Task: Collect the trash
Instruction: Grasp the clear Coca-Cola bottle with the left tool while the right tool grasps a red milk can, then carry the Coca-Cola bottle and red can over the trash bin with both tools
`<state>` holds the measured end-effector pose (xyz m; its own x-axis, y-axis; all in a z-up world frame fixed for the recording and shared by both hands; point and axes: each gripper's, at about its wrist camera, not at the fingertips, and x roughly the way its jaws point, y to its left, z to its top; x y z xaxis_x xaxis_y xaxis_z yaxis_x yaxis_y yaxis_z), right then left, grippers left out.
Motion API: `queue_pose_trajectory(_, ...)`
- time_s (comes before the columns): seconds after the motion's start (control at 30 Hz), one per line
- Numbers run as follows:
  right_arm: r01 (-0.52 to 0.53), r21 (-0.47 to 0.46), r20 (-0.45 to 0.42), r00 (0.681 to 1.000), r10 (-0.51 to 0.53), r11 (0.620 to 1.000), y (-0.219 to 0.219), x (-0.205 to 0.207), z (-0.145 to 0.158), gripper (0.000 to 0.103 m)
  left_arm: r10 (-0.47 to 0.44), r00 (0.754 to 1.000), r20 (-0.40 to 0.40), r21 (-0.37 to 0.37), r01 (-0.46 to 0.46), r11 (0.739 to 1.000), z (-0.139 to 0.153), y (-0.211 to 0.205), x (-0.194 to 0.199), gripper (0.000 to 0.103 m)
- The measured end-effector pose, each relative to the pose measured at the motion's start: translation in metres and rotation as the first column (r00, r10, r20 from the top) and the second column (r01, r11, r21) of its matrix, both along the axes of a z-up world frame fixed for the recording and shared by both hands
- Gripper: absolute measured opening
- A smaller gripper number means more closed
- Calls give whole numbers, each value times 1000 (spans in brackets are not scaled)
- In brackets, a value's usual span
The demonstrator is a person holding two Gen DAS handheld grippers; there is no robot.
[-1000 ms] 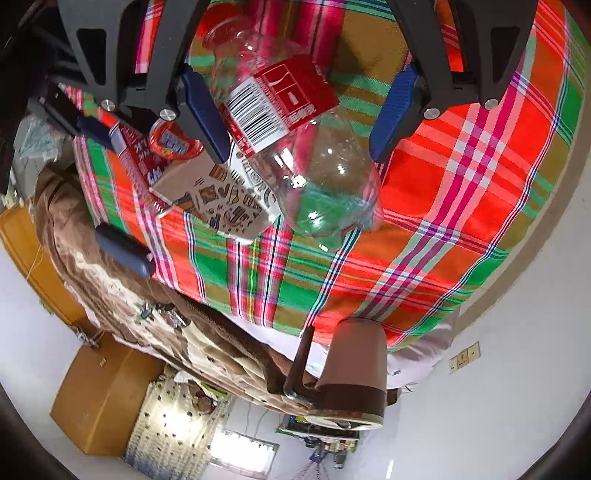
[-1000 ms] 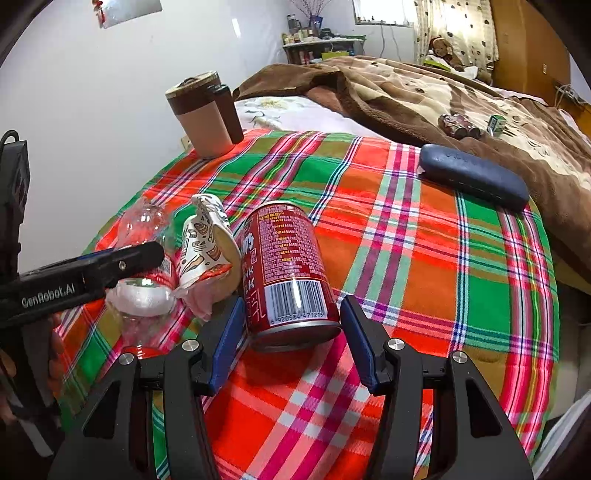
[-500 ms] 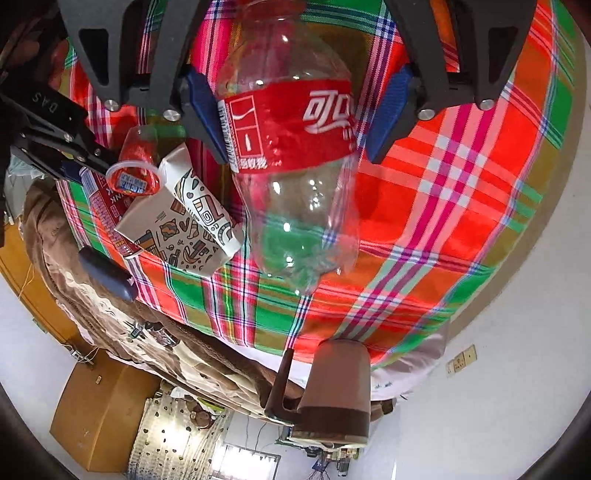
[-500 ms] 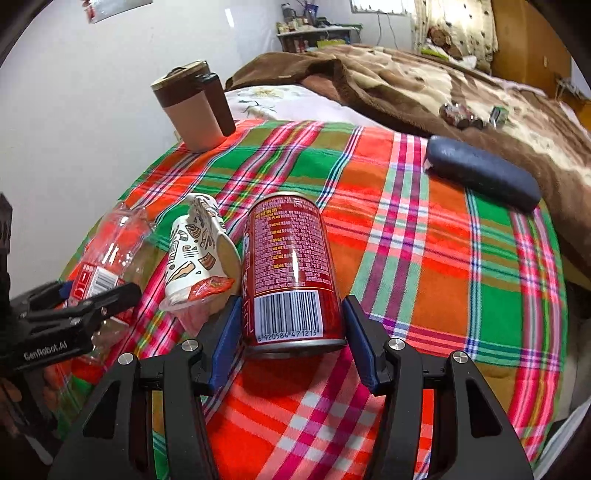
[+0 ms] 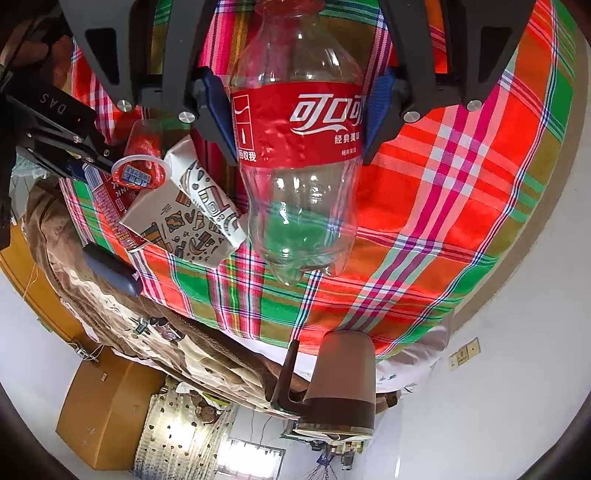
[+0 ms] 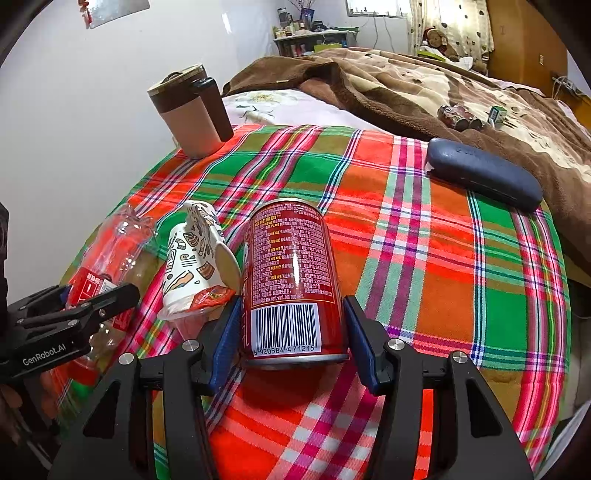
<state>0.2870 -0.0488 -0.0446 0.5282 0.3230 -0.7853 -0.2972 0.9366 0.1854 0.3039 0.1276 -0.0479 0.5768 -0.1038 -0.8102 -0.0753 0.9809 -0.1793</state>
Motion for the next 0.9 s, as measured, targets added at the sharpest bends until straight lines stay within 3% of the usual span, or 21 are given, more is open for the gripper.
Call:
queue_pose_trajectory(0.5, 47, 3, 68, 997, -47, 999, -12, -23, 12, 54, -19, 998, 59, -4, 19, 1000, 15, -9, -27, 62)
queue_pose_trajectory(0.9, 89, 74, 106, 990, -96, 993, -35, -57, 23, 54, -52, 995, 90, -33, 55, 998, 31, -28, -64, 62)
